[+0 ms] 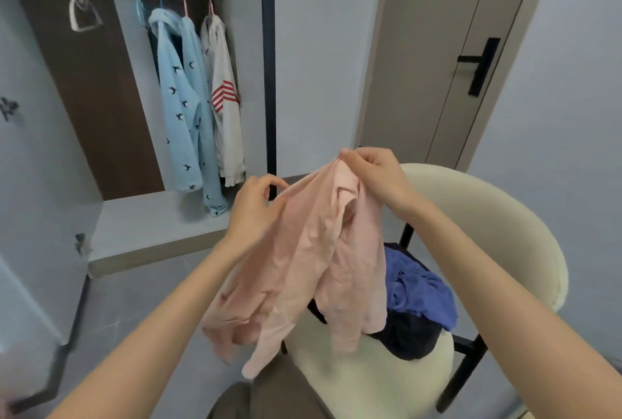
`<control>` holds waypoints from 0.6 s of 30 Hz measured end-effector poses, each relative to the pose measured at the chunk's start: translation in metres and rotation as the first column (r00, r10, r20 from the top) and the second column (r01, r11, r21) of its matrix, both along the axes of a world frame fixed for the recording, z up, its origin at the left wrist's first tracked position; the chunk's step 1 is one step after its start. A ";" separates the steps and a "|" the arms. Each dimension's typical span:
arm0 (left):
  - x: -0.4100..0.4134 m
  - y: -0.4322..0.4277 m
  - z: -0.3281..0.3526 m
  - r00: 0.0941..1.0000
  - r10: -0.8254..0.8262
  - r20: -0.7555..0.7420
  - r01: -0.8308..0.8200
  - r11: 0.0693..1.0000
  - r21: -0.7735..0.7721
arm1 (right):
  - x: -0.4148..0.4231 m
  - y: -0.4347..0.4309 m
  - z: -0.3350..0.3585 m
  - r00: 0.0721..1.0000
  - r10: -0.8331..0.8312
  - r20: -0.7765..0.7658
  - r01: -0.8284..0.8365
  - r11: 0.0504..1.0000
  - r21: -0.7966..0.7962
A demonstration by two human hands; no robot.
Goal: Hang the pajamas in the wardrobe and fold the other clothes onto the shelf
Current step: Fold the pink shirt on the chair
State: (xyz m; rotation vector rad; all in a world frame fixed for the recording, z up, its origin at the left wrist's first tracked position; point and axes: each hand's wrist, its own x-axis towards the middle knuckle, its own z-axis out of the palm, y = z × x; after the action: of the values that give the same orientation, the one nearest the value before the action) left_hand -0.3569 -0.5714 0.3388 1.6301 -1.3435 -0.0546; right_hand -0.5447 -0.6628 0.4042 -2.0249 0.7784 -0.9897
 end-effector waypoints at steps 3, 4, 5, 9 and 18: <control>-0.009 0.019 0.010 0.942 -0.209 -0.265 0.202 0.978 -0.050 | 0.019 0.010 0.008 0.990 0.039 0.136 -0.056 0.991 0.124; -0.013 0.026 0.014 0.886 -0.293 -0.359 0.294 0.954 -0.054 | 0.026 0.012 0.011 0.986 0.041 0.162 -0.069 0.983 0.167; -0.015 0.032 0.016 0.837 -0.358 -0.414 0.377 0.925 -0.038 | 0.031 0.015 0.014 0.983 0.043 0.181 -0.082 0.973 0.215; -0.017 0.041 0.014 0.911 -0.331 -0.245 0.344 0.939 0.012 | 0.050 0.019 0.022 0.990 0.050 0.135 -0.091 0.945 0.314; 0.025 0.052 0.056 0.969 -0.019 -0.245 0.018 1.000 -0.006 | 0.062 0.017 -0.006 0.977 0.028 -0.211 0.034 0.958 0.285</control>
State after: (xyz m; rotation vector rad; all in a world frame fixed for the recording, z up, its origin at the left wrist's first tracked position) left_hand -0.3319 -0.5191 0.3943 1.5516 -1.1674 -0.2570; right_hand -0.4823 -0.6462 0.3979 -1.8917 0.9790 -0.6229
